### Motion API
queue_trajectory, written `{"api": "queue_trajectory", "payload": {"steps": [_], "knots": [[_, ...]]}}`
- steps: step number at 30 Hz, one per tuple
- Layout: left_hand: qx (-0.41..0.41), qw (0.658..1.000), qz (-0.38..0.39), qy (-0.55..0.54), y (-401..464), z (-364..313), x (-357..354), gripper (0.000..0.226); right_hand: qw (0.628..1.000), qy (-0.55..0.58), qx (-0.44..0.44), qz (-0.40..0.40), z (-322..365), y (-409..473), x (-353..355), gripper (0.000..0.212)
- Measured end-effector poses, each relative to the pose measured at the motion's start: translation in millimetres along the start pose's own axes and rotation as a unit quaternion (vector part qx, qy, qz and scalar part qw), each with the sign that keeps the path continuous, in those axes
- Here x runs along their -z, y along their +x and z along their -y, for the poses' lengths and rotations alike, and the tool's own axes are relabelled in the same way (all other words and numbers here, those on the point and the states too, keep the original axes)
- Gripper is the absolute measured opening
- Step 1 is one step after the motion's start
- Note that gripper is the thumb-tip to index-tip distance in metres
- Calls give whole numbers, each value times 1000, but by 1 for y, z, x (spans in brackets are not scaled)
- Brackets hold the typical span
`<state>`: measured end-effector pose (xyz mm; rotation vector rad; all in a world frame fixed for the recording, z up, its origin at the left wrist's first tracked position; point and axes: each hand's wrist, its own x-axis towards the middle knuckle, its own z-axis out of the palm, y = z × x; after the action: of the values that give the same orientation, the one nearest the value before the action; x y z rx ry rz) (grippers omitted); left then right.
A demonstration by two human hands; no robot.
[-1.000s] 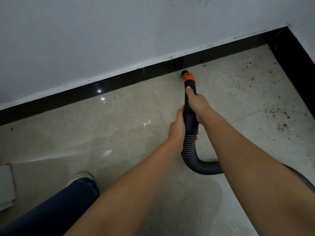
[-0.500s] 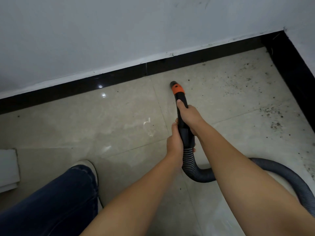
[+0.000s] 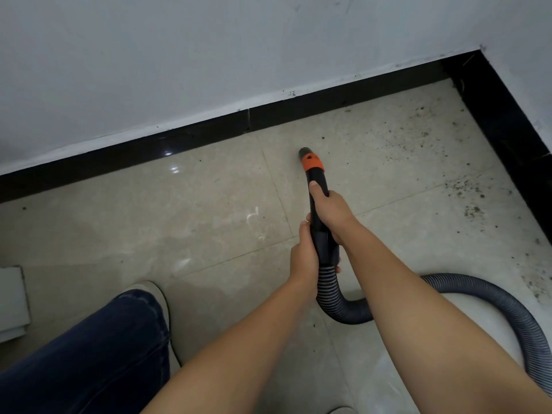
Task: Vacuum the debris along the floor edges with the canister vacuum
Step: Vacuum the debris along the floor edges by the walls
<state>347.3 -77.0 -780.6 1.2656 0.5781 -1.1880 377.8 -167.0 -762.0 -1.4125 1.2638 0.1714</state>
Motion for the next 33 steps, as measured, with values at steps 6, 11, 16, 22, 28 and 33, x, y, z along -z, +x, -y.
{"api": "queue_trajectory", "payload": {"steps": [6, 11, 16, 22, 28, 33], "knots": [[16, 999, 5, 31, -12, 10, -6, 63, 1000, 14, -12, -18, -10, -13, 15, 39], [29, 999, -10, 16, -24, 26, -4, 70, 1000, -5, -19, 8, -18, -27, 15, 38], [31, 999, -14, -4, -34, 39, -4, 68, 999, -30, -13, 27, -25, -39, 17, 36], [19, 999, -22, -25, -43, 53, -3, 67, 996, -66, -8, 57, -32, -49, 16, 40], [21, 999, -26, -12, -34, 34, 5, 67, 998, -44, -7, 35, -23, -38, 6, 39], [11, 1000, -15, -20, -20, 6, 1, 68, 999, -33, -6, 27, -2, -19, 1, 41]]}}
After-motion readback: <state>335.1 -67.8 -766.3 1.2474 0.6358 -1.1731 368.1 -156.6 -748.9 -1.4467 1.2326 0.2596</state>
